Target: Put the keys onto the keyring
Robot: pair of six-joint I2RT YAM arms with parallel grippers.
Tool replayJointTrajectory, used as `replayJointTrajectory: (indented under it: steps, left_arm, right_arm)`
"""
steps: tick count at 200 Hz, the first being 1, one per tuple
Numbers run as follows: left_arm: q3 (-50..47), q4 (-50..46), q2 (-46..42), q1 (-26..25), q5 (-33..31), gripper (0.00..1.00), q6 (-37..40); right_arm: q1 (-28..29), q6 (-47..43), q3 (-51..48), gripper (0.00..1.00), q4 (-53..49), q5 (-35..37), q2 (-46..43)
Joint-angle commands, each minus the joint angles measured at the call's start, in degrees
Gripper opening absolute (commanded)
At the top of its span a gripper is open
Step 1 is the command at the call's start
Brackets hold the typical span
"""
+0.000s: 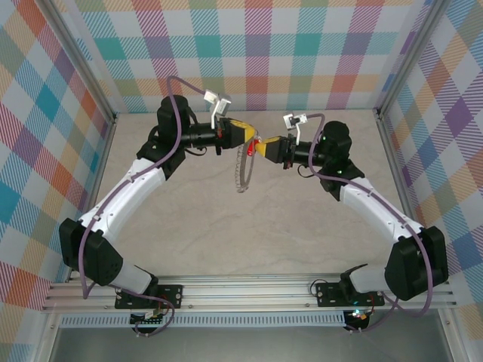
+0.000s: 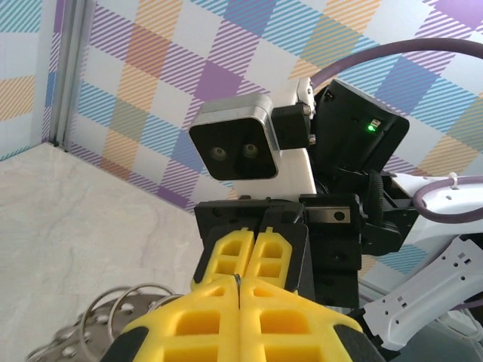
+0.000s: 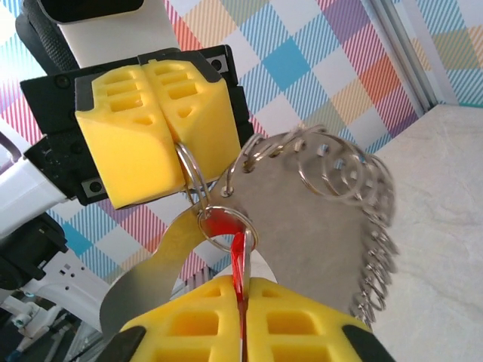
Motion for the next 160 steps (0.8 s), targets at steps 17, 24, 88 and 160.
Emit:
replayJointTrajectory:
  steps: [17,24,88,160]
  left_arm:
    - [-2.52,9.88,-4.02,-0.80,-2.82,0.00,-3.98]
    - [-2.90,10.68,-4.13,-0.83,-3.09,0.00,-4.53]
    - [-6.19,17.28,-4.36,-1.14,-4.33,0.00,-8.61]
    - [-8.23,19.26,-4.51,-1.65,-5.57,0.00,-9.33]
  right_arm:
    - [1.11,0.58,-1.82,0.00,2.47,0.90,-1.93]
    - [1.31,0.72,-1.96,0.00,2.62,1.19,-2.07]
    - [4.54,0.76,-0.44,0.00,3.00,2.72,0.11]
    - [5.41,-1.02,-0.86,0.10,-1.00,6.33,-1.21]
